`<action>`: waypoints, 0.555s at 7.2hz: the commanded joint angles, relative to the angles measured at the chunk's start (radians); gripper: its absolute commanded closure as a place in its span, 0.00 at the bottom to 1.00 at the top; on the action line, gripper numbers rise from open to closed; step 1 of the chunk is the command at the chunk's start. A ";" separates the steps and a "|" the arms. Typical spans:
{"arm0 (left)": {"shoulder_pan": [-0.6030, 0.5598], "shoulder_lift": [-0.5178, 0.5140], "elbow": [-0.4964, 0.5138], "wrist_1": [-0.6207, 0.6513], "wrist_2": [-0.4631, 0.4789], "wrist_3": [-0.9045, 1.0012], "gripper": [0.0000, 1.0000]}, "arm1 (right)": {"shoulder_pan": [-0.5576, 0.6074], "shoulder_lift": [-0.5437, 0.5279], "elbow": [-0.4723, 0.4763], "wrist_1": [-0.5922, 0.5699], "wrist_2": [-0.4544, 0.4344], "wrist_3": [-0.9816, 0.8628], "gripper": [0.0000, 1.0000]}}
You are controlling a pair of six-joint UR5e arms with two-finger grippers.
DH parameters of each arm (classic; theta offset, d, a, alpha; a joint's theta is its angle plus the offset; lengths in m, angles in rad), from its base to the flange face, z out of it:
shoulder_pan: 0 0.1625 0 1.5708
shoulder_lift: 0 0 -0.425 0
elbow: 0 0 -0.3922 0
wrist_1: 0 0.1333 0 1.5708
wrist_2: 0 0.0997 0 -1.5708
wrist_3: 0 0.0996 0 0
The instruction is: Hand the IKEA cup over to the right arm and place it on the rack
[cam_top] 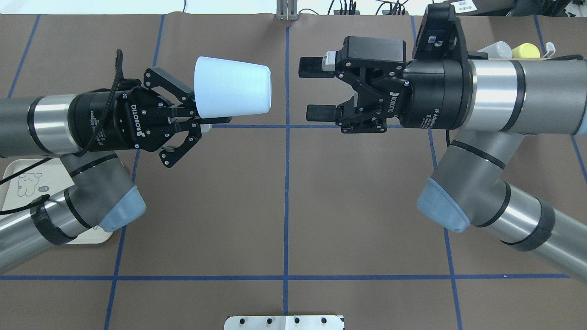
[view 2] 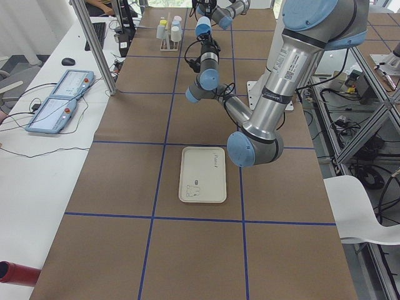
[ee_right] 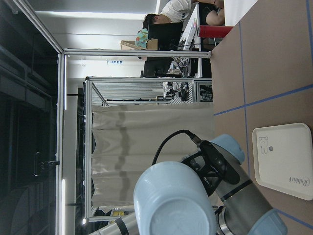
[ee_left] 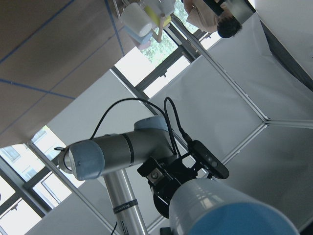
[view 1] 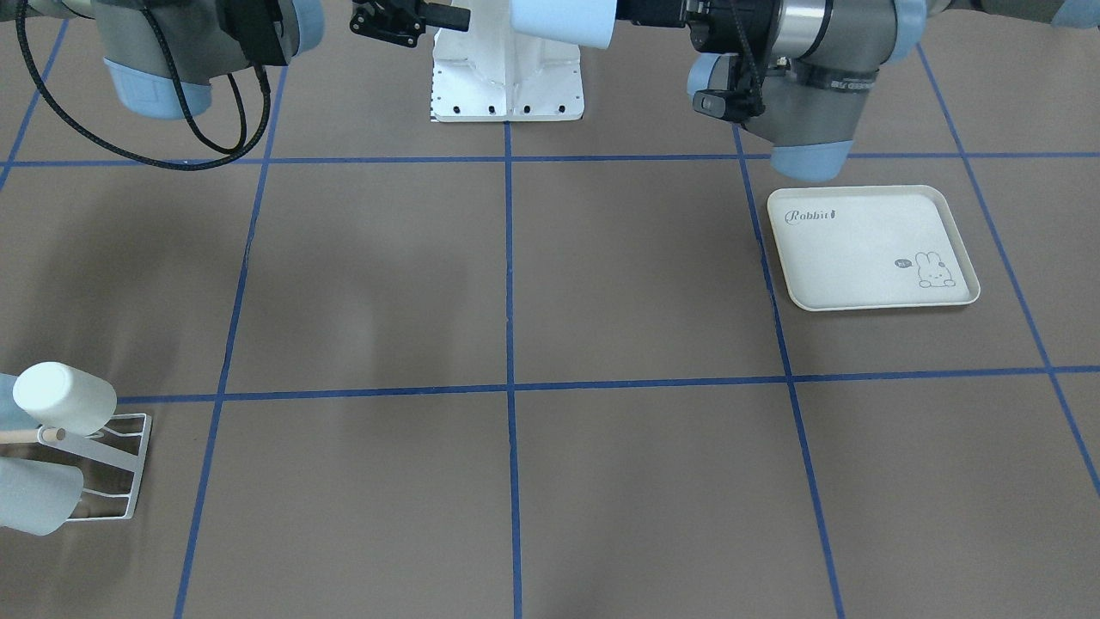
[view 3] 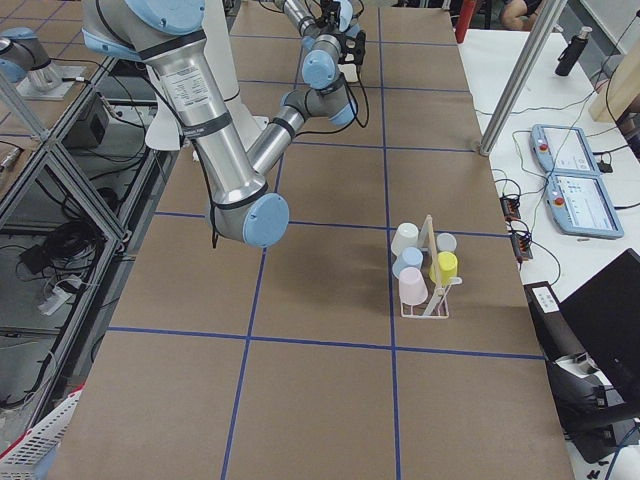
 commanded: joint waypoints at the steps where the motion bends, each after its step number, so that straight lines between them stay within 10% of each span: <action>1: 0.033 -0.012 -0.004 -0.022 0.034 -0.016 1.00 | -0.015 0.016 -0.014 0.017 -0.012 -0.002 0.01; 4: 0.047 -0.012 0.007 -0.022 0.040 -0.008 1.00 | -0.043 0.025 -0.016 0.016 -0.040 -0.002 0.02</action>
